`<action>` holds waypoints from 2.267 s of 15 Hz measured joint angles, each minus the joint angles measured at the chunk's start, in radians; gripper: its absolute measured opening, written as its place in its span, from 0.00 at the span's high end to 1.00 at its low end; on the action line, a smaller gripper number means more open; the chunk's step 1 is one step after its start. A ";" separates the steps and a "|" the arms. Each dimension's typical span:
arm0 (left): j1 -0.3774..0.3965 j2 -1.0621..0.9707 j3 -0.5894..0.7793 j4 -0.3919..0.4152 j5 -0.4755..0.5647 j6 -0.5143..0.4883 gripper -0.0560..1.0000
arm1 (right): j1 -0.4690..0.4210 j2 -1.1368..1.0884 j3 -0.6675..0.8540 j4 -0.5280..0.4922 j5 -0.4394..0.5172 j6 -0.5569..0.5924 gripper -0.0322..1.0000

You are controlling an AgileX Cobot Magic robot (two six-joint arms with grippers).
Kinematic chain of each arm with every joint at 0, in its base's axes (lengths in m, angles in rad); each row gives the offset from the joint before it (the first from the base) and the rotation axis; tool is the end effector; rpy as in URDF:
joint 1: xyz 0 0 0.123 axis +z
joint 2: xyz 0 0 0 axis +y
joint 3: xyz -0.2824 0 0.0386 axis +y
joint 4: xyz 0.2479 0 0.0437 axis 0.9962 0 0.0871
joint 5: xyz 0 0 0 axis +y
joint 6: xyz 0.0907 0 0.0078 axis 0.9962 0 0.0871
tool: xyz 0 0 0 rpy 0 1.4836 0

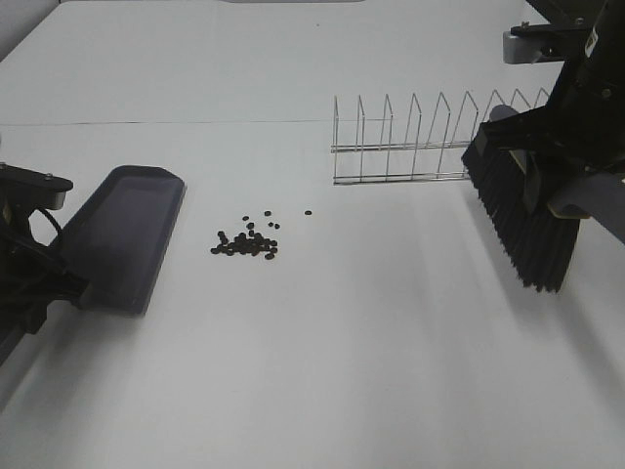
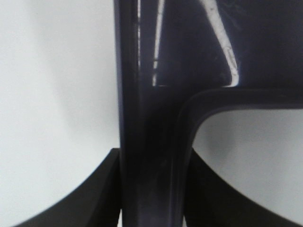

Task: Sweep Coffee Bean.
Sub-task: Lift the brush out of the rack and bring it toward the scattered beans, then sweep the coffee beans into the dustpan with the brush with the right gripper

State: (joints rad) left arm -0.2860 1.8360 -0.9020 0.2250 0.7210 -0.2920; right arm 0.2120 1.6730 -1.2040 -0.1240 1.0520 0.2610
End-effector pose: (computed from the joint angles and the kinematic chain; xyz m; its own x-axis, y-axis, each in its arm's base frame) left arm 0.2869 -0.0704 0.1221 -0.9858 0.1647 -0.0334 0.1583 0.9768 0.1443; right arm 0.3155 0.0579 0.2373 -0.9874 -0.0112 -0.1581 0.0010 0.9971 -0.0766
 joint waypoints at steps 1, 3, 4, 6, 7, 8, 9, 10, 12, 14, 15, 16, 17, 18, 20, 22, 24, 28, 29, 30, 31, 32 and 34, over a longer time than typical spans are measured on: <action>0.000 0.000 0.000 0.017 0.000 -0.006 0.63 | 0.000 0.000 0.000 -0.022 0.000 0.020 0.62; 0.000 0.000 -0.013 0.025 0.000 -0.006 0.63 | 0.023 0.001 0.000 -0.072 0.000 0.052 0.62; 0.000 0.000 -0.023 0.025 0.000 -0.006 0.63 | 0.059 0.001 0.000 -0.113 0.000 0.071 0.62; 0.000 0.000 -0.043 0.031 0.001 -0.007 0.63 | 0.147 0.039 -0.027 -0.219 0.013 0.144 0.62; 0.000 0.000 -0.046 0.037 0.001 -0.007 0.63 | 0.179 0.073 -0.057 -0.234 0.033 0.149 0.62; -0.004 0.000 -0.046 0.052 0.003 -0.007 0.63 | 0.208 0.117 -0.096 -0.238 0.058 0.150 0.62; -0.012 0.000 -0.046 0.071 0.004 -0.009 0.63 | 0.233 0.166 -0.140 -0.245 0.076 0.150 0.62; -0.022 0.000 -0.046 0.087 0.004 -0.011 0.63 | 0.258 0.212 -0.184 -0.253 0.086 0.150 0.62; -0.032 0.000 -0.052 0.096 0.004 -0.027 0.63 | 0.291 0.283 -0.254 -0.261 0.108 0.148 0.62; -0.035 0.018 -0.100 0.101 0.028 -0.036 0.63 | 0.328 0.369 -0.337 -0.266 0.130 0.140 0.62; -0.039 0.042 -0.129 0.108 0.056 -0.031 0.63 | 0.341 0.407 -0.372 -0.266 0.134 0.139 0.62; -0.044 0.073 -0.157 0.109 0.086 -0.022 0.63 | 0.352 0.441 -0.408 -0.266 0.136 0.137 0.62; -0.055 0.122 -0.195 0.110 0.117 -0.013 0.63 | 0.358 0.493 -0.455 -0.265 0.144 0.126 0.62; -0.064 0.145 -0.212 0.110 0.119 -0.010 0.63 | 0.358 0.522 -0.484 -0.264 0.155 0.117 0.62; -0.089 0.168 -0.222 0.113 0.113 -0.010 0.63 | 0.358 0.559 -0.523 -0.267 0.160 0.112 0.62; -0.113 0.186 -0.223 0.117 0.110 -0.010 0.63 | 0.358 0.595 -0.550 -0.246 0.161 0.092 0.62; -0.134 0.195 -0.226 0.114 0.110 -0.010 0.63 | 0.358 0.620 -0.577 -0.181 0.160 0.058 0.62; -0.137 0.195 -0.226 0.101 0.112 -0.010 0.63 | 0.359 0.655 -0.638 -0.105 0.164 0.003 0.62; -0.137 0.195 -0.226 0.100 0.113 -0.010 0.63 | 0.359 0.667 -0.661 -0.094 0.169 -0.013 0.62; -0.137 0.195 -0.226 0.100 0.114 -0.010 0.63 | 0.359 0.676 -0.680 -0.087 0.173 -0.030 0.62; -0.137 0.196 -0.226 0.100 0.114 -0.010 0.63 | 0.359 0.685 -0.693 -0.083 0.175 -0.050 0.62; -0.137 0.197 -0.226 0.093 0.116 -0.008 0.63 | 0.359 0.702 -0.710 -0.052 0.178 -0.079 0.62; -0.137 0.197 -0.226 0.082 0.118 0.006 0.63 | 0.359 0.715 -0.711 0.009 0.156 -0.101 0.62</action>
State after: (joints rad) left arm -0.4230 2.0330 -1.1280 0.3070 0.8390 -0.2860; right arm 0.5710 2.3880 -1.9150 -0.1150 1.2080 0.1600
